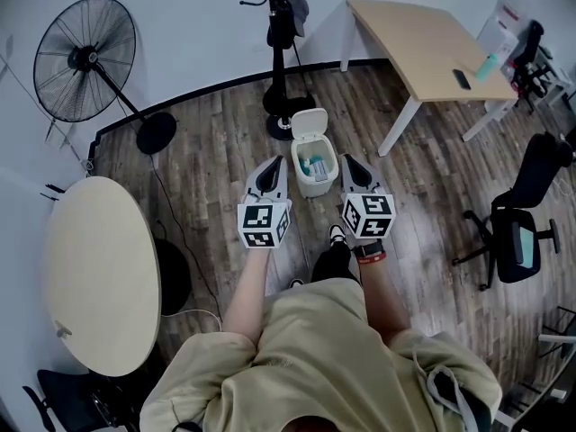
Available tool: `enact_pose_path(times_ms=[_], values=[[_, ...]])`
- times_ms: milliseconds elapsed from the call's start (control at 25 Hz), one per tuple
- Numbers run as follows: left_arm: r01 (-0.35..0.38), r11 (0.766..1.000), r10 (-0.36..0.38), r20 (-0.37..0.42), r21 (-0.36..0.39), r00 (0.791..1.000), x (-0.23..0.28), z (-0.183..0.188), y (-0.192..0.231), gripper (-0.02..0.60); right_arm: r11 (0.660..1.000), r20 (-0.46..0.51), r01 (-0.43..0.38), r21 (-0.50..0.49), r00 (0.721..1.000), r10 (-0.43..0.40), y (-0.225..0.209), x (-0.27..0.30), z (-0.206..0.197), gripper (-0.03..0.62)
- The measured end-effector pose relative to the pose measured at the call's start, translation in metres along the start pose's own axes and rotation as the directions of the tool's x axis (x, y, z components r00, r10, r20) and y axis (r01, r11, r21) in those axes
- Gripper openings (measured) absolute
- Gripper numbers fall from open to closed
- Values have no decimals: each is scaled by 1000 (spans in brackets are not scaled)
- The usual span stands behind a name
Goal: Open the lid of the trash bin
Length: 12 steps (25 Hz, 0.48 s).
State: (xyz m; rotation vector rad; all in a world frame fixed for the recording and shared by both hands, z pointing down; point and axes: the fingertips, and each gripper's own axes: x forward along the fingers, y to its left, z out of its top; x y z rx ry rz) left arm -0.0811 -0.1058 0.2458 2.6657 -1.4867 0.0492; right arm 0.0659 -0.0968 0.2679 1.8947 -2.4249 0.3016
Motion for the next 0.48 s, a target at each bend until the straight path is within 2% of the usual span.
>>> enact_pose_path(times_ms=[280, 480], values=[[-21, 997, 23, 41, -70, 999, 10, -26, 8, 24, 999, -41, -48, 3, 998, 48, -8, 18, -28, 12], [-33, 997, 32, -24, -65, 999, 60, -52, 34, 25, 997, -86, -83, -1, 993, 82, -28, 78, -41, 12]])
